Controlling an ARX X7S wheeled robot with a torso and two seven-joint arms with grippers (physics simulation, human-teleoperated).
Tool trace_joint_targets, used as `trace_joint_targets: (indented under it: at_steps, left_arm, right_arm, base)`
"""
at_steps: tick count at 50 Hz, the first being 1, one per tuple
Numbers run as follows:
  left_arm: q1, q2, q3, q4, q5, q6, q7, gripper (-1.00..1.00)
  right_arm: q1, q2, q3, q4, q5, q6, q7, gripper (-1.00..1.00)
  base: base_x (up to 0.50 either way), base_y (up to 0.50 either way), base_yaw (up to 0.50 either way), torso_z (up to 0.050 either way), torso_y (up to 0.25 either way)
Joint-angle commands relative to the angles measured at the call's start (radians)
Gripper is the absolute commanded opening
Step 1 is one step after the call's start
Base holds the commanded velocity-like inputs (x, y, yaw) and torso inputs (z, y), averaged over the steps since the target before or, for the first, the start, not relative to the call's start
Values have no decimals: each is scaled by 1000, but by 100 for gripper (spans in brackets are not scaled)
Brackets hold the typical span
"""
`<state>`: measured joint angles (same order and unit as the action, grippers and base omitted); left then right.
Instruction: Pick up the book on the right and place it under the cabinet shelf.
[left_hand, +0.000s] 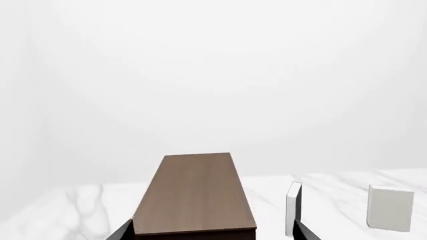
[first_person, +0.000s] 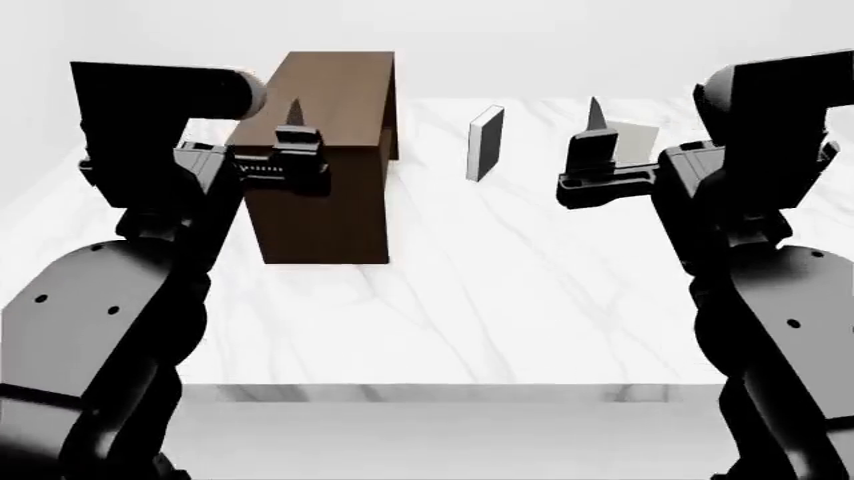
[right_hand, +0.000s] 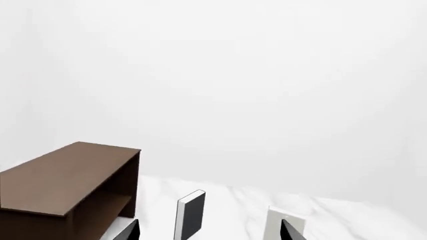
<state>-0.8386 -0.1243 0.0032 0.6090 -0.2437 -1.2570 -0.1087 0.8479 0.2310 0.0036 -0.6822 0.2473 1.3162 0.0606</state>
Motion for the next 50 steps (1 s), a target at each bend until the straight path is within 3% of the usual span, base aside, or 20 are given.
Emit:
trace_joint_targets:
  at_steps: [1,19,33,50]
  left_arm:
    - [-224,7,20,-39,-12,-180,-33,100]
    - [-326,4,19,-104,-29,-193,-37,100]
    - [-470,-9,70,-312,0,-90,-42,100]
    - [-447,-27,55,-295,-14,-80,-44,100]
  right_arm:
    - [255,7,13,3,29,190,-1,100]
    - [358,27,-19,80,38,195,7,100]
    - [488,70,-57,215,28,174,3,100]
    - [500,56,-38,172,57,216,11,100]
  base:
    - [0,0,0,-38,105]
    - [0,0,0,-42,107]
    - [0,0,0,-1,3]
    - [0,-307,0,0,0]
